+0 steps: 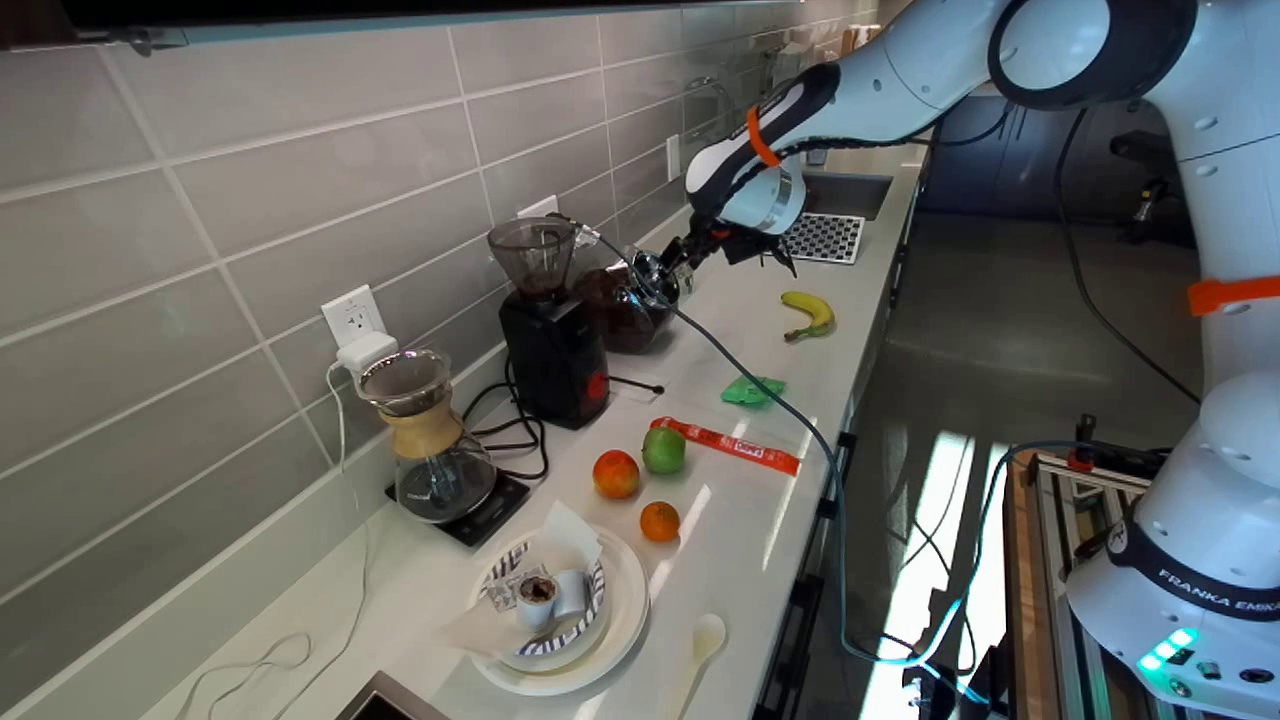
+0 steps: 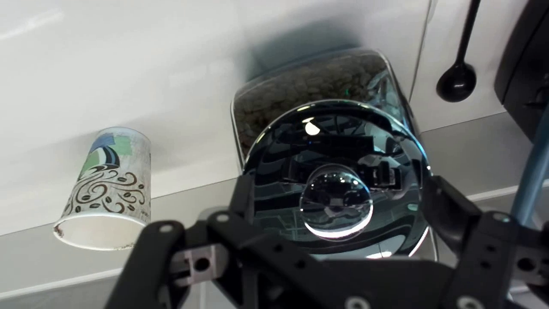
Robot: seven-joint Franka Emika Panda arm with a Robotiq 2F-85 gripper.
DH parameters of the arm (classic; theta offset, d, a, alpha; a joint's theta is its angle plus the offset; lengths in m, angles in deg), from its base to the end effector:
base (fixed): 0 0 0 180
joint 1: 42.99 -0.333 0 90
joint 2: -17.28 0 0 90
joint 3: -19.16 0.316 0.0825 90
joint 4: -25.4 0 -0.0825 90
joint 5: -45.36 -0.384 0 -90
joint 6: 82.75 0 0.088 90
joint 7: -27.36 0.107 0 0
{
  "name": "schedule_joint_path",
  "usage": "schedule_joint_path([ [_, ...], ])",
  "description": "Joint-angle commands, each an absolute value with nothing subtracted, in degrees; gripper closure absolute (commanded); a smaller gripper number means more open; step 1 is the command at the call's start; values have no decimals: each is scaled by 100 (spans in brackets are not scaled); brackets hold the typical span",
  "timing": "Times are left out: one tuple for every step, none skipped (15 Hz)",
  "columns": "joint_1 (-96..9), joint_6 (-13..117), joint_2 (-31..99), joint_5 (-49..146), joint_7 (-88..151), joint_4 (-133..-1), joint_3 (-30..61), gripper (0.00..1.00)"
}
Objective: Move the silver lid to the counter, and then place it back on the clear object
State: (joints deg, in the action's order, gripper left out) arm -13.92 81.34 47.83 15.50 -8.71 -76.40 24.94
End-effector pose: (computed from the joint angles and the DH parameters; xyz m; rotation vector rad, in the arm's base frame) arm 0.6257 -0.3089 0.3155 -2.9500 0.3993 -0.9522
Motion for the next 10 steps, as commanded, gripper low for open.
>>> schedule_joint_path([
  [-1598, 7843, 4348, 2301, -290, -8024, 2114, 0],
  [-1643, 7767, 4258, 2501, -168, -8082, 2027, 0],
  [-1682, 7652, 4180, 2679, -65, -8109, 1955, 0],
  [-1701, 7534, 4104, 2826, -17, -8138, 1914, 0],
  [-1767, 7408, 4030, 2997, 89, -8161, 1818, 0],
  [-1827, 7331, 3967, 3142, 158, -8184, 1734, 0],
  [-1895, 7202, 3891, 3300, 241, -8202, 1640, 0],
  [-1962, 7092, 3828, 3454, 311, -8227, 1550, 0],
  [-1964, 6888, 3772, 3531, 258, -8223, 1542, 0],
  [-2021, 6777, 3743, 3633, 304, -8219, 1476, 0],
])
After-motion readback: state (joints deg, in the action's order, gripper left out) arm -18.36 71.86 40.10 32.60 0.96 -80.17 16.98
